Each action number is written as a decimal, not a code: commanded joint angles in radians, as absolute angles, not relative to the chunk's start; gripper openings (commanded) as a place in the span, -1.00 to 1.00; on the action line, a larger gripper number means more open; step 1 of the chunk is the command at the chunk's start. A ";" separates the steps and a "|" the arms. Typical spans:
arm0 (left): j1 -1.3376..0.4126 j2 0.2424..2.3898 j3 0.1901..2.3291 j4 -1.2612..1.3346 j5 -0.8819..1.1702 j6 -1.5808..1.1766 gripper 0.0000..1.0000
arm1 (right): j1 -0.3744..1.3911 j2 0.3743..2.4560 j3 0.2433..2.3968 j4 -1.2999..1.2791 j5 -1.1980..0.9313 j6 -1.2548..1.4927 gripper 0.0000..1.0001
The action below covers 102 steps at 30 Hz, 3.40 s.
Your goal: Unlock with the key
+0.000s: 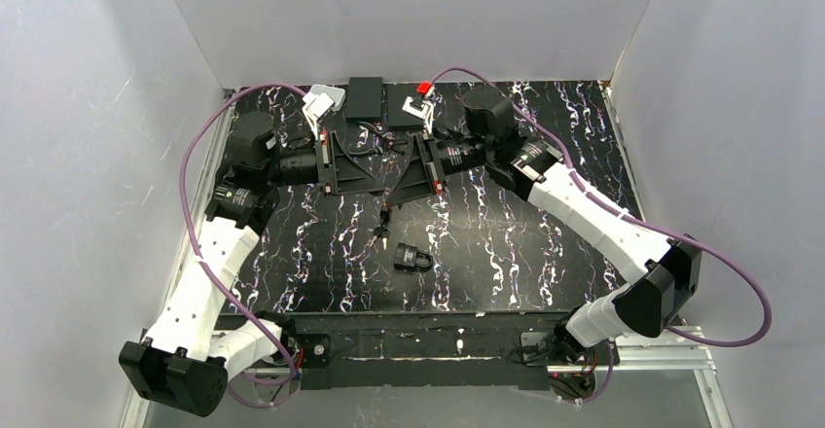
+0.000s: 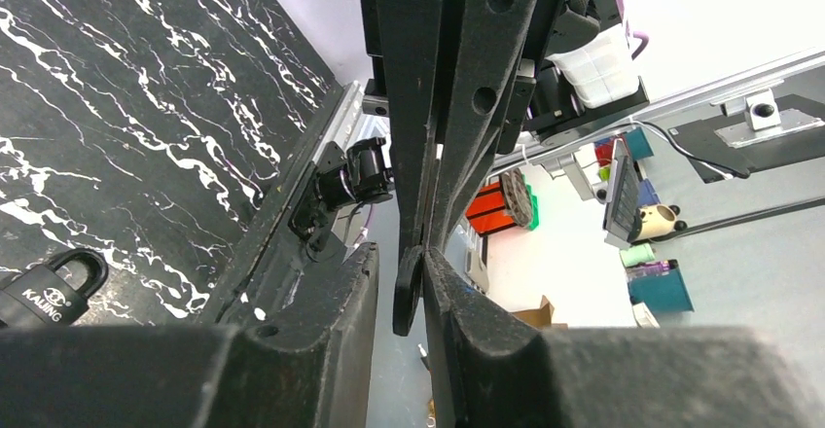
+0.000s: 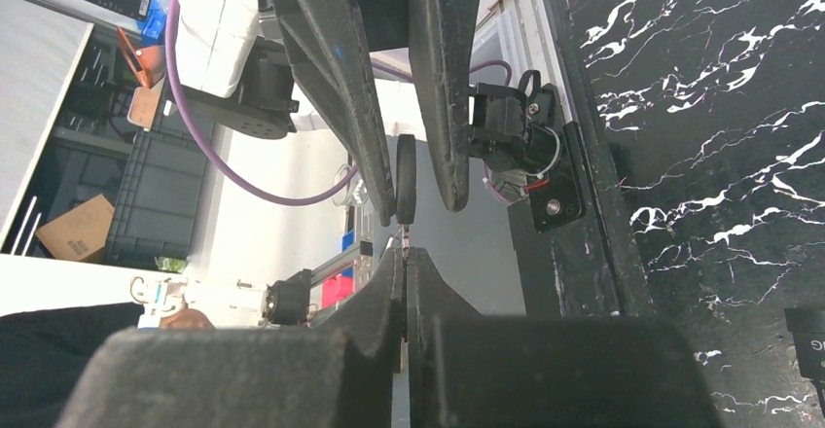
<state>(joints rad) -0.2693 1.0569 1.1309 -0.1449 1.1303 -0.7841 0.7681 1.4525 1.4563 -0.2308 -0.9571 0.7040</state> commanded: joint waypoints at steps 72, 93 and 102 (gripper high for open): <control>-0.280 0.713 0.975 -0.823 0.399 -0.533 -1.00 | 0.937 1.718 1.329 -0.648 -0.030 0.700 0.07; -0.279 0.600 0.895 -0.934 0.362 -0.479 -1.00 | 0.953 1.836 1.218 -0.569 -0.011 0.649 -0.29; -0.280 0.597 0.904 -0.948 0.366 -0.491 -1.00 | 0.832 1.919 1.315 -0.568 -0.005 0.584 -0.28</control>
<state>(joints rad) -0.2771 0.5922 0.8963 -0.9248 0.3721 -0.4925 0.9001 1.8625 1.2274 -0.5805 -0.0555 0.6426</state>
